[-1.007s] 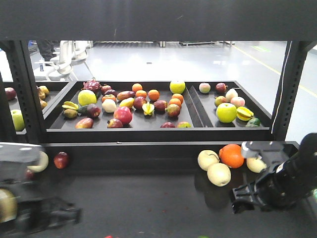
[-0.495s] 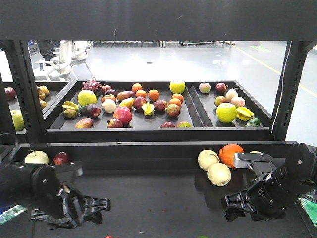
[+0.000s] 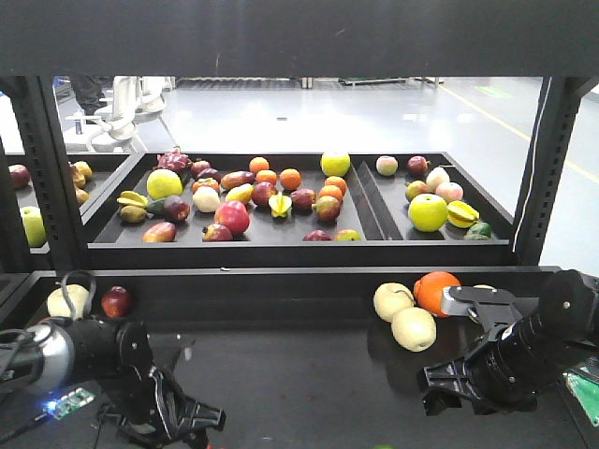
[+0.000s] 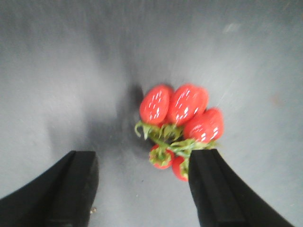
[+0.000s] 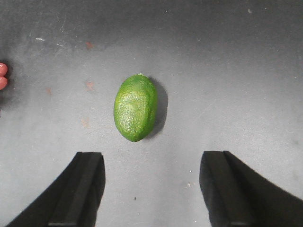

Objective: Pick snacks and fruit into basket
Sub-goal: 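Close left gripper on strawberry cluster, right gripper on green fruit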

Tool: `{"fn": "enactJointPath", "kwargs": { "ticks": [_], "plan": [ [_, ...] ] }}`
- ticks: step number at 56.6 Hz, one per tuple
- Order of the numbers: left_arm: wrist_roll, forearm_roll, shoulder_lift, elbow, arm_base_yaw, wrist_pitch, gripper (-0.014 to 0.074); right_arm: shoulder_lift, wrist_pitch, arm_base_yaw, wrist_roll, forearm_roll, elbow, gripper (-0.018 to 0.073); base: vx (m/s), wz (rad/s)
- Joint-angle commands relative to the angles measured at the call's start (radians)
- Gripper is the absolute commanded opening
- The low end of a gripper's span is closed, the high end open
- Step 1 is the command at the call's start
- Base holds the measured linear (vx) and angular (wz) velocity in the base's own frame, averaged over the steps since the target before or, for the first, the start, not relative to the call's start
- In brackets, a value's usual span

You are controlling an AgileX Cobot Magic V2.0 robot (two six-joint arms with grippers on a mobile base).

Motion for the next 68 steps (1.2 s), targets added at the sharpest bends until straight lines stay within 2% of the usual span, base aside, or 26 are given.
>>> {"fn": "enactJointPath", "kwargs": {
  "ticks": [1, 17, 37, 45, 55, 60, 66, 68],
  "plan": [
    [0.005, -0.035, -0.036, -0.028, -0.004, -0.012, 0.0531, -0.047, -0.035, -0.006, -0.015, 0.013, -0.03, 0.0492, 0.0, 0.0],
    [0.08, -0.225, 0.023, -0.028, -0.004, -0.089, 0.0531, -0.047, -0.034, -0.006, -0.015, 0.013, -0.03, 0.0492, 0.0, 0.0],
    [0.13, -0.341, 0.11, -0.03, -0.023, -0.152, 0.053, -0.047, -0.028, -0.006, -0.015, 0.013, -0.03, 0.0492, 0.0, 0.0],
    [0.135, -0.35, 0.128, -0.059, -0.036, -0.137, 0.0498, -0.047, -0.026, -0.006, -0.015, 0.013, -0.03, 0.0492, 0.0, 0.0],
    [0.135, -0.345, 0.138, -0.099, -0.036, -0.104, 0.0325, -0.047, -0.024, -0.006, -0.015, 0.013, -0.03, 0.049, 0.0, 0.0],
    [0.134, -0.323, 0.129, -0.116, -0.03, -0.068, 0.0181, -0.047, -0.006, -0.006, -0.02, 0.013, -0.03, 0.049, 0.0, 0.0],
    [0.133, -0.254, 0.106, -0.135, -0.016, -0.025, 0.0011, -0.046, -0.002, -0.003, -0.041, 0.013, -0.03, 0.049, 0.0, 0.0],
    [0.125, -0.225, 0.089, -0.134, -0.007, -0.022, -0.001, -0.044, -0.007, 0.003, -0.046, 0.013, -0.031, 0.049, 0.0, 0.0]
  ]
}}
